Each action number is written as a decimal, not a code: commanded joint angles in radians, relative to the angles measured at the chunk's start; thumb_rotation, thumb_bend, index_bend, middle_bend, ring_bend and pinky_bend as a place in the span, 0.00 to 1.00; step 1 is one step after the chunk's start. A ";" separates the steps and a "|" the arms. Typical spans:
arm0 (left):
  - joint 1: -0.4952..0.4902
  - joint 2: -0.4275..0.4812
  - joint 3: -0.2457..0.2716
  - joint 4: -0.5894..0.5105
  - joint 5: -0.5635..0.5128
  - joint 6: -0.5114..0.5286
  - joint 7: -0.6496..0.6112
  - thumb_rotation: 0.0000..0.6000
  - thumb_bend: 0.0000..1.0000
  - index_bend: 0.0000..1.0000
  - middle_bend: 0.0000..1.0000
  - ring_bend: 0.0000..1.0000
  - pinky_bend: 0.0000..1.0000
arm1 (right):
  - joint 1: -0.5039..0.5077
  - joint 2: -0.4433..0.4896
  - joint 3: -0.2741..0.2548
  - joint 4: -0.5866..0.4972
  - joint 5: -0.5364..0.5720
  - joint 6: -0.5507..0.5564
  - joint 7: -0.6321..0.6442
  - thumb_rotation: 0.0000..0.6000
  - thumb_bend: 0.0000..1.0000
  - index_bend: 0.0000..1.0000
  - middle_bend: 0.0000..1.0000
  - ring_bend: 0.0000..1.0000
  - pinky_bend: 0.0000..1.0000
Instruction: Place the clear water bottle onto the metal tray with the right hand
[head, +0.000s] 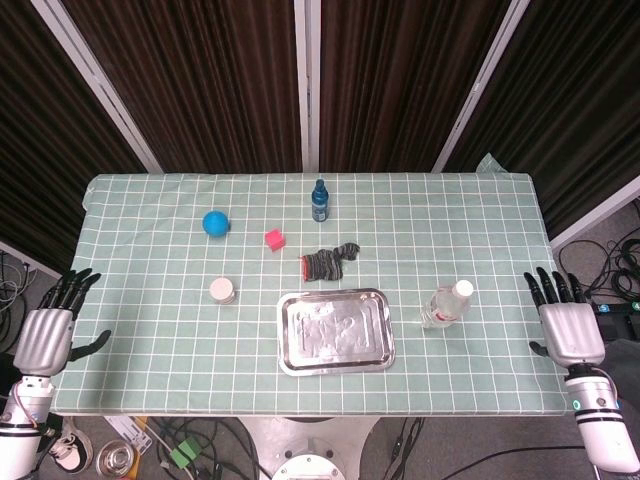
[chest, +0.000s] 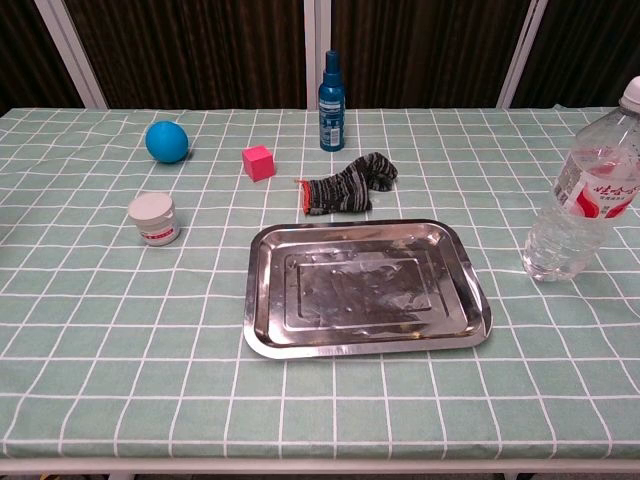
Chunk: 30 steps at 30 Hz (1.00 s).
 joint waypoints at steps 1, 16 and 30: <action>-0.002 -0.006 0.000 0.007 0.001 -0.002 -0.003 1.00 0.24 0.16 0.18 0.09 0.19 | -0.062 -0.018 0.001 0.000 0.003 0.070 0.124 1.00 0.00 0.00 0.00 0.00 0.00; -0.002 0.006 -0.001 0.001 -0.005 -0.005 -0.005 1.00 0.24 0.16 0.18 0.09 0.19 | -0.059 -0.030 0.053 0.029 -0.072 -0.070 0.575 1.00 0.00 0.00 0.00 0.00 0.00; -0.002 -0.022 0.008 0.045 0.005 -0.006 -0.014 1.00 0.24 0.16 0.18 0.09 0.19 | 0.104 -0.155 0.039 0.383 -0.364 -0.301 1.455 1.00 0.00 0.00 0.00 0.00 0.00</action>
